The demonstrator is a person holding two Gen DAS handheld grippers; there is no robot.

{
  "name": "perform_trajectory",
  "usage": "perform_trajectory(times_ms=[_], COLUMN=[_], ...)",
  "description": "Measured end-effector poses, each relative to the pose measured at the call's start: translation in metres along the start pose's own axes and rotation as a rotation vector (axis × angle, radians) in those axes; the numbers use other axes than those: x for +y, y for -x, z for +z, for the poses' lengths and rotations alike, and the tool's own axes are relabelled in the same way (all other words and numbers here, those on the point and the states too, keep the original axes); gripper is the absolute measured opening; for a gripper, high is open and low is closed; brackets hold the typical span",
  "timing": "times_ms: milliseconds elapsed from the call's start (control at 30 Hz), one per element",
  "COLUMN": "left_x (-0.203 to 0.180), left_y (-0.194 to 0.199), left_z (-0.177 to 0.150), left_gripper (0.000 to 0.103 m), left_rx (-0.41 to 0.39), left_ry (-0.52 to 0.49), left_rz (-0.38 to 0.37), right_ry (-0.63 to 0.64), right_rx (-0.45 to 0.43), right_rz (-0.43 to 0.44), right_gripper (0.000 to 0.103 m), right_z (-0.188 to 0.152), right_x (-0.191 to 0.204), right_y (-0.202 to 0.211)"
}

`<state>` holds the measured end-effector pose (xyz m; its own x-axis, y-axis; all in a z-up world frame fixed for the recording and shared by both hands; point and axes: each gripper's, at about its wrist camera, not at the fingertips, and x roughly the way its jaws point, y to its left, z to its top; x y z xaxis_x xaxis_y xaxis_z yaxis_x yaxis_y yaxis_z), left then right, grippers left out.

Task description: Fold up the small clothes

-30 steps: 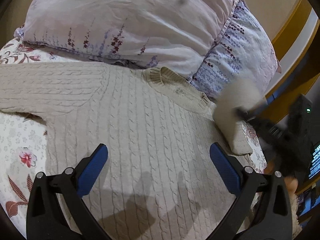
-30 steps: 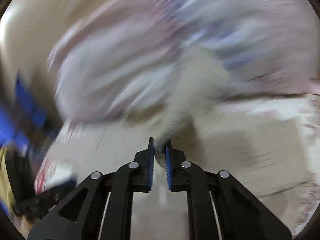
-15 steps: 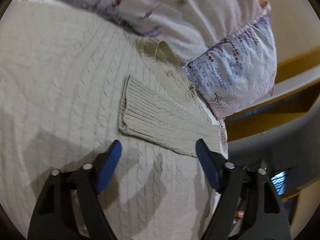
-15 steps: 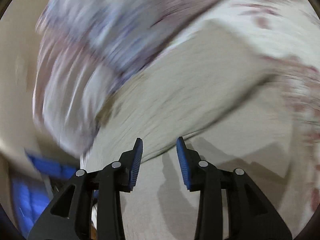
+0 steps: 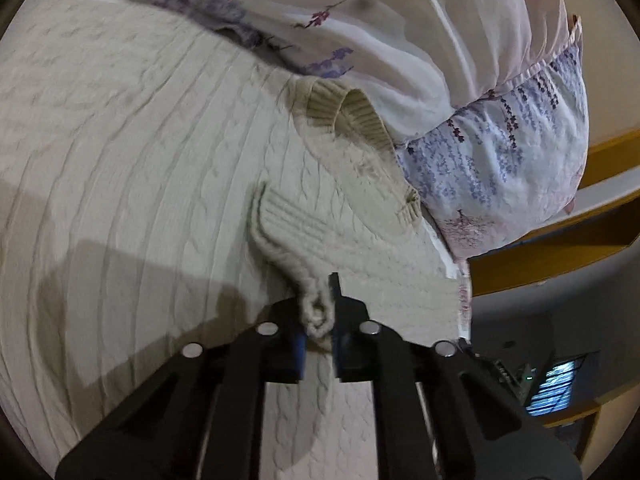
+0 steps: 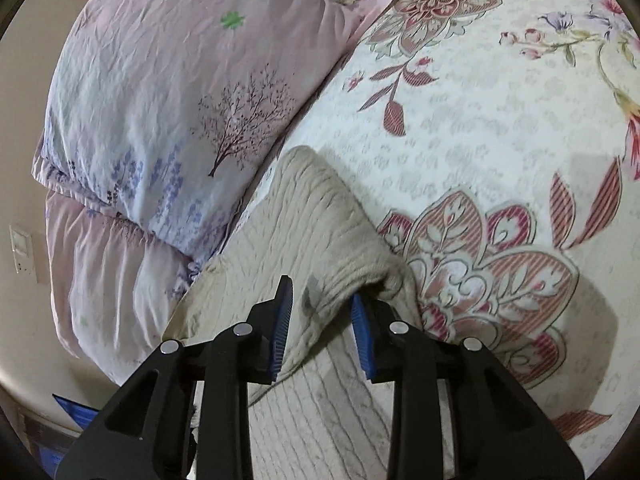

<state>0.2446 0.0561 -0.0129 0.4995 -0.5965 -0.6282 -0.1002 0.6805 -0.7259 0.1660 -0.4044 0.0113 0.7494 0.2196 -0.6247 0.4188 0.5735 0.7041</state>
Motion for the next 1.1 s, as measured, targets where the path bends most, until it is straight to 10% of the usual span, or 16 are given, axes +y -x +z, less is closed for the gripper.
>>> perform_trajectory(times_ms=[100,467,633,733,1100], left_x=[-0.008,0.001,0.02,0.045,0.171], left_y=[0.013,0.017,0.062,0.103,0.226], left_z=[0.006,0.016,0.011,0.004,0.008], left_gripper=[0.007,0.012,0.051,0.057,0.057], left_rx=[-0.051,-0.085,-0.128,-0.185,-0.421], left_ry=[-0.066,-0.15,-0.104,-0.066,0.296], left_rz=[0.006,0.201,0.161,0.151,0.218], right_ry=[0.043,0.215,0.285,0.307,0.422], right_rx=[-0.028,-0.045,-0.081,-0.094,0.033], right_rz=[-0.013,-0.194,-0.258,-0.237,-0.104], right_gripper=[0.011,0.01,0.048,0.063,0.068], right_z=[-0.001,-0.03,-0.043,-0.051,-0.087], right_x=[0.005,0.024,0.039,0.045,0.072], right_y=[0.004,-0.009,0.009,0.023,0.017])
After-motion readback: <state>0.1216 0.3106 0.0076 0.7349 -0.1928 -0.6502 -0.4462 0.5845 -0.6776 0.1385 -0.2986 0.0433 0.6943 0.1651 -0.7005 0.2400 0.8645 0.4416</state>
